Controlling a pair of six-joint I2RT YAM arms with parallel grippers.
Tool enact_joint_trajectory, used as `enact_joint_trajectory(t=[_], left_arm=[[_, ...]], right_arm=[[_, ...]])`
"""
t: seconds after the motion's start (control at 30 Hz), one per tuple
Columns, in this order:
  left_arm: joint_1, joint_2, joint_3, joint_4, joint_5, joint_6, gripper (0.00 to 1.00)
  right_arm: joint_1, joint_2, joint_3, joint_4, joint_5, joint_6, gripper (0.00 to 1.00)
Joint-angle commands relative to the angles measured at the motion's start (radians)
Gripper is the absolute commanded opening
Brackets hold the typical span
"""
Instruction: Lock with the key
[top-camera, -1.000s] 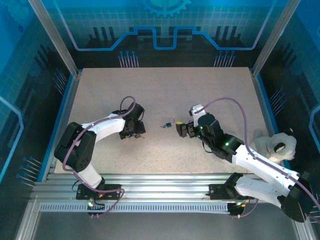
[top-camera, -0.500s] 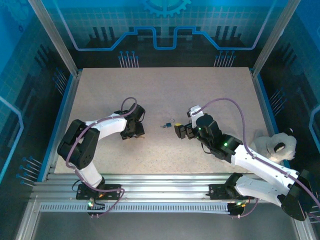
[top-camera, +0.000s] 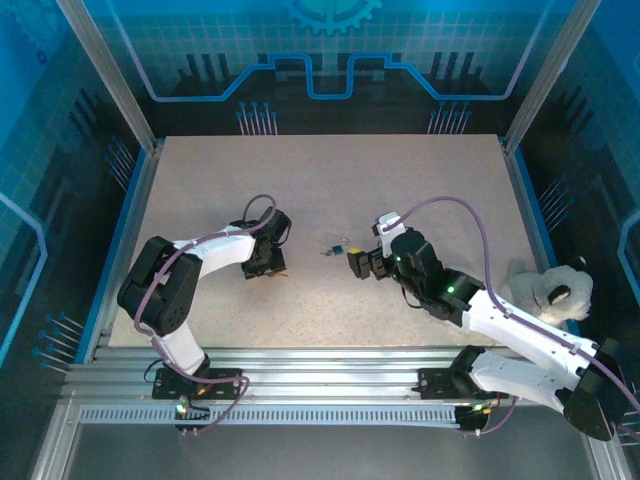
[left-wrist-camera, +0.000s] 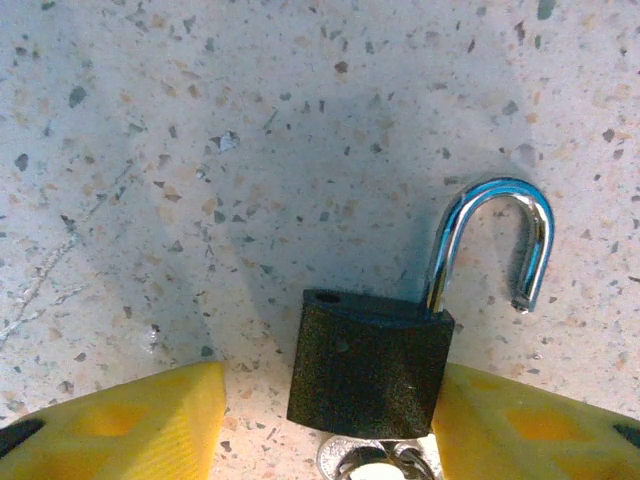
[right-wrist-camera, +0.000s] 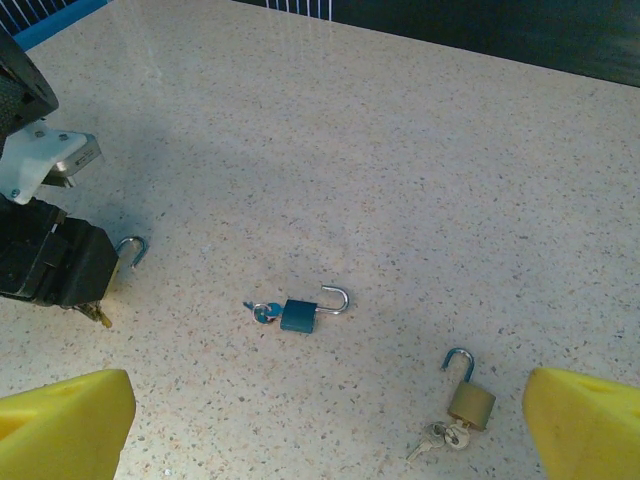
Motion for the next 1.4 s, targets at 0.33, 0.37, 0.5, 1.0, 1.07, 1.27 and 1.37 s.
enact_joint_trajectory(t=[0.33,0.37,0.5,1.0,1.07,1.27,1.37], left_arm=[[-0.001,0.054,0.009,0.036,0.006,0.016,0.51],[-0.001,0.053,0.007,0.039,0.006,0.017,0.49],[0.002,0.057,0.007,0.043,0.006,0.017,0.46],[0.003,0.059,-0.003,0.048,0.006,0.022,0.37],[0.003,0.058,-0.005,0.048,0.004,0.022,0.34],[0.004,0.057,-0.009,0.048,0.006,0.023,0.28],[0.003,0.055,-0.013,0.049,0.01,0.024,0.15]], right_arm=[[0.024,0.016,0.028,0.02,0.024,-0.019,1.0],[0.025,0.018,0.03,0.02,0.024,-0.02,1.0],[0.029,0.023,0.032,0.019,0.028,-0.023,1.0],[0.04,0.036,0.037,0.02,0.031,-0.029,1.0],[0.042,0.037,0.038,0.02,0.031,-0.03,1.0],[0.044,0.039,0.038,0.02,0.034,-0.03,1.0],[0.045,0.041,0.038,0.019,0.041,-0.029,1.0]])
